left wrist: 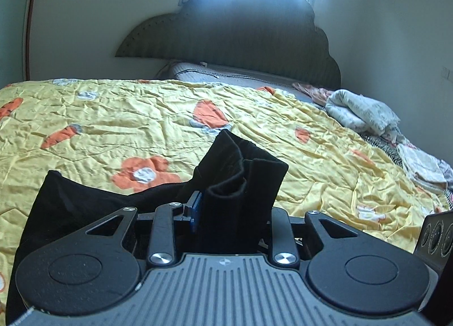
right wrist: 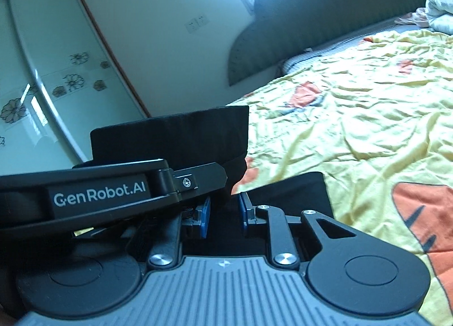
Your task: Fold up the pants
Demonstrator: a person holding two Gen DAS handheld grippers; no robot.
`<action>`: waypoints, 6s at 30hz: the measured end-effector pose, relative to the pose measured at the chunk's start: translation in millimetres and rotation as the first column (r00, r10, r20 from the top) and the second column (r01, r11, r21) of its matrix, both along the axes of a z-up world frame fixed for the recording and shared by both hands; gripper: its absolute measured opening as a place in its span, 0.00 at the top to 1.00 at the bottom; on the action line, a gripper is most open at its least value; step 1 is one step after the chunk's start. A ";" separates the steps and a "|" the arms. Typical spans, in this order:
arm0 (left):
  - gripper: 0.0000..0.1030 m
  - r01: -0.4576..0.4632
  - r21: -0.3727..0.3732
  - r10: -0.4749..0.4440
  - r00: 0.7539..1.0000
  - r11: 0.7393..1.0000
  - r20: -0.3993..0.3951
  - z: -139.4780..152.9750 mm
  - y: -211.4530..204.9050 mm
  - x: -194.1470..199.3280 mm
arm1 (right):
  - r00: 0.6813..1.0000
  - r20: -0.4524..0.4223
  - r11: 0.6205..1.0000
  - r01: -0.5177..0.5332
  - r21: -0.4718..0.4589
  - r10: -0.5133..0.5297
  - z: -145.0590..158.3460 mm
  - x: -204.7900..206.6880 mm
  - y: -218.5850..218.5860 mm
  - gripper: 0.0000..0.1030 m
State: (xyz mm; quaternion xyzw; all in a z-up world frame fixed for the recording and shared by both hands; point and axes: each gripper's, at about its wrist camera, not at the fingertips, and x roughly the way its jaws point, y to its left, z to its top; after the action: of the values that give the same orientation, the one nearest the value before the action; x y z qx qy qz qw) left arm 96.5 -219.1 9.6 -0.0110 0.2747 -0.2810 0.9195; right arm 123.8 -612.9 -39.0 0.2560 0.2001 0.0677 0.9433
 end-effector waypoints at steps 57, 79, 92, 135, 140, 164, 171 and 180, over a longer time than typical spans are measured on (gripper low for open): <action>0.33 -0.151 0.188 0.179 0.974 0.971 -0.141 -34.6 111.6 60.9 | 0.989 -0.150 0.869 -0.088 -0.488 0.016 4.5 -17.7 27.0 0.39; 0.00 -0.205 0.135 0.218 0.972 0.969 -0.089 -69.8 138.0 10.0 | 0.988 -0.153 0.936 -0.039 -0.349 -0.016 -29.2 -41.5 13.4 0.00; 0.00 -0.226 0.126 0.237 0.969 0.966 -0.076 -71.6 137.7 2.6 | 0.995 -0.100 0.980 -0.018 -0.196 -0.002 -32.8 -54.3 -5.1 0.00; 0.43 0.046 -0.383 -0.252 0.824 0.922 -0.507 -79.9 177.9 114.0 | 0.854 -0.190 0.862 -0.430 0.267 0.484 -33.4 80.5 -51.3 0.29; 0.77 0.020 -0.333 -0.195 0.845 0.943 -0.499 -81.2 179.6 113.6 | 0.882 -0.233 0.901 -0.353 0.253 0.410 -37.2 70.7 -55.4 0.67; 0.82 -0.120 -0.112 0.101 0.982 0.986 -0.163 -5.3 239.0 173.0 | 0.920 -0.077 0.919 -0.390 -0.063 0.385 36.2 167.7 67.4 0.72; 0.81 -0.193 -0.115 0.151 0.941 0.974 -0.304 -44.5 258.7 195.5 | 0.920 -0.220 0.938 -0.344 -0.052 0.325 -0.2 204.3 79.5 0.58; 0.39 -0.301 -0.218 0.188 0.886 0.928 -0.425 -40.4 299.9 161.7 | 0.976 -0.176 0.938 -0.180 -0.296 0.132 23.6 148.5 62.1 0.45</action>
State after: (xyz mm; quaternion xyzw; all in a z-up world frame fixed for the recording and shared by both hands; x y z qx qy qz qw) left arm 258.2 80.8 -30.8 -0.2314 0.4092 -0.1894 0.8620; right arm 272.3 -550.8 -15.4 0.0923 0.2999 0.0901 0.9452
